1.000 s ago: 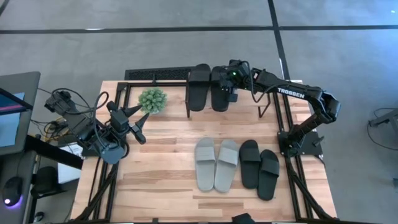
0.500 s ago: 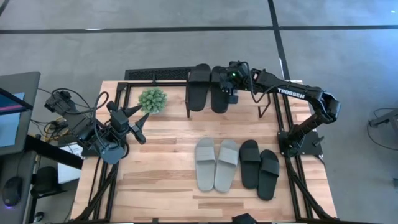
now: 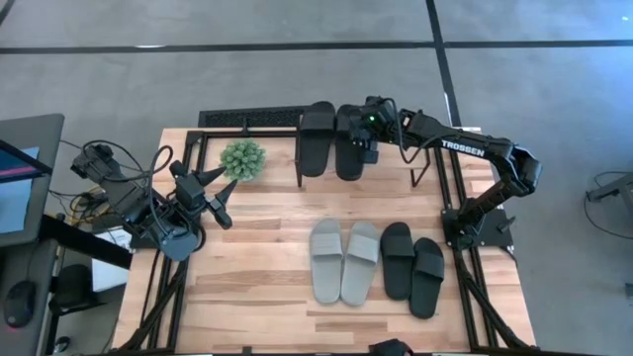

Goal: Pick and place slides into the shelf
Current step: Put the left gray slide under the shelf

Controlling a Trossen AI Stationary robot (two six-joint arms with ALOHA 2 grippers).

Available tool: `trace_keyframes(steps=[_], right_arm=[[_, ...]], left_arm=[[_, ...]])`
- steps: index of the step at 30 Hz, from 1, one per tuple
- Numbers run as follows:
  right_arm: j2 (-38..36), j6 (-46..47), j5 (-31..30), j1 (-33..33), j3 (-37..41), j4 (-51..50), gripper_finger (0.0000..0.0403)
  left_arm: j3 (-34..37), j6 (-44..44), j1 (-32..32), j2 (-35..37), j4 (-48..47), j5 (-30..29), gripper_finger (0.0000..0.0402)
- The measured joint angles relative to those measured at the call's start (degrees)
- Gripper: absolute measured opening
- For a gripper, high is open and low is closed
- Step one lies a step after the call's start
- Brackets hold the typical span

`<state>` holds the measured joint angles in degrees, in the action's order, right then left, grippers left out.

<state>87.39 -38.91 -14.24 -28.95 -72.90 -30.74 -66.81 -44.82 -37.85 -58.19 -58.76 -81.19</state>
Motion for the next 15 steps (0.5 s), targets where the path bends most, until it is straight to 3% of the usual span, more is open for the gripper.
trace_keyframes(steps=[15], right_arm=[[-1.8,1.4,-0.6,1.8,0.0,4.4,0.0194]], left_arm=[[0.0,0.0,0.0,0.0,0.0,0.0,0.0181]])
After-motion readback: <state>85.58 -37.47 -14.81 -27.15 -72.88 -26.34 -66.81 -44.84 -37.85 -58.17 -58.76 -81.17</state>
